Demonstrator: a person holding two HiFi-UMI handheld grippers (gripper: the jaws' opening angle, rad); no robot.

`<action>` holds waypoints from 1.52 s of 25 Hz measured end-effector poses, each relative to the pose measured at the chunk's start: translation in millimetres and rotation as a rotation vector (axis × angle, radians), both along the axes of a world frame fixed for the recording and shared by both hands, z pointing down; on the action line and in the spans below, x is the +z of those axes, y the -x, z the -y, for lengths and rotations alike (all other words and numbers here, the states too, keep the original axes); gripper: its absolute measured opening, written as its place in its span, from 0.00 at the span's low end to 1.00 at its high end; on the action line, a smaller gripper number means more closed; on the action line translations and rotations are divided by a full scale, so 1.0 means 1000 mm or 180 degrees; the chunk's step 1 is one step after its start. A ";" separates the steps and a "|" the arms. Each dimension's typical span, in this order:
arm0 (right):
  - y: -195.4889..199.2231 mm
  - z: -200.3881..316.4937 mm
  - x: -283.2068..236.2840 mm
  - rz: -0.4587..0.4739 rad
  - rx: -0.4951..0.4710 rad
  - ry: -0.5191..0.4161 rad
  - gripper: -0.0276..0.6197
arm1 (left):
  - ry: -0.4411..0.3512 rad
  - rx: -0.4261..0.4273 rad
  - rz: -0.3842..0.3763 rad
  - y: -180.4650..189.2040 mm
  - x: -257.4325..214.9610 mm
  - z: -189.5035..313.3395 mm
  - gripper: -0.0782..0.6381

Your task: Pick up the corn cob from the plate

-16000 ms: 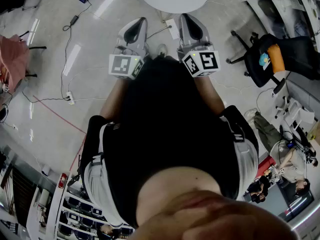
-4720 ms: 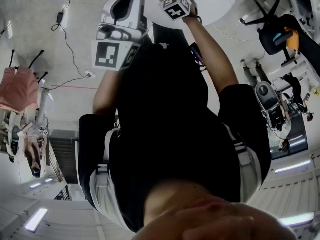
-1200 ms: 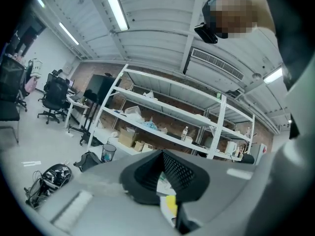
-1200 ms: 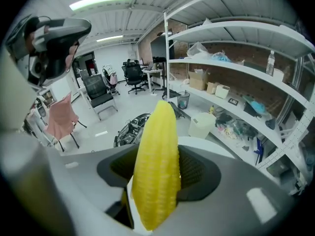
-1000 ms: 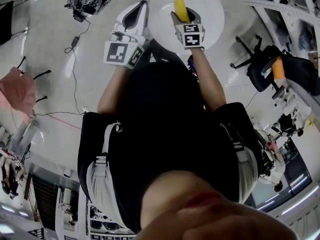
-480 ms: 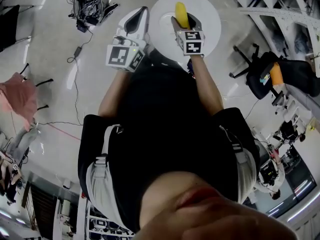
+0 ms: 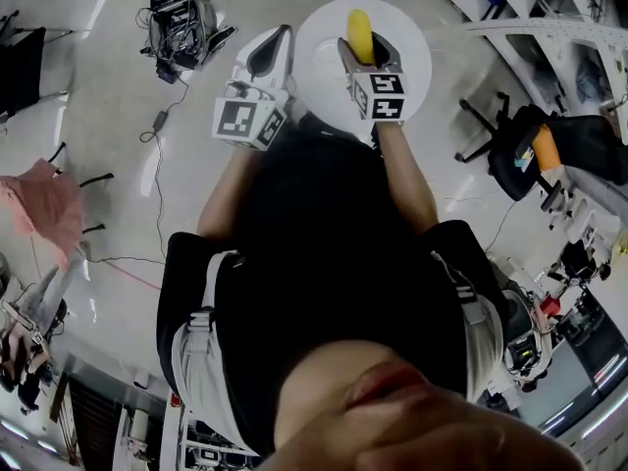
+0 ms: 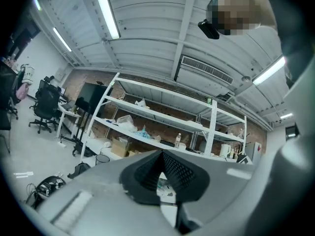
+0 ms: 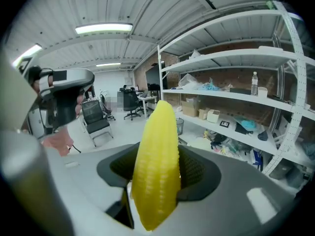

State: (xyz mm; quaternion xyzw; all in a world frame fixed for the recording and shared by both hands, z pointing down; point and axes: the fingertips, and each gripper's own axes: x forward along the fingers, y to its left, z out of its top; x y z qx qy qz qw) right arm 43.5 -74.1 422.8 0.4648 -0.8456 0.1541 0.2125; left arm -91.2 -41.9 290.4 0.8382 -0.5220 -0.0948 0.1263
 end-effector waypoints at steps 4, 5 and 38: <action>-0.005 0.004 -0.022 0.0099 0.0055 -0.0113 0.43 | -0.0019 0.0058 0.0012 -0.006 -0.002 0.001 0.11; -0.006 0.005 -0.028 0.0128 0.0066 -0.0144 0.43 | -0.0026 0.0065 0.0016 -0.007 -0.003 0.002 0.11; -0.030 -0.002 -0.136 0.0787 0.0207 -0.0882 0.43 | -0.0069 0.0182 0.0079 -0.030 -0.012 0.017 0.11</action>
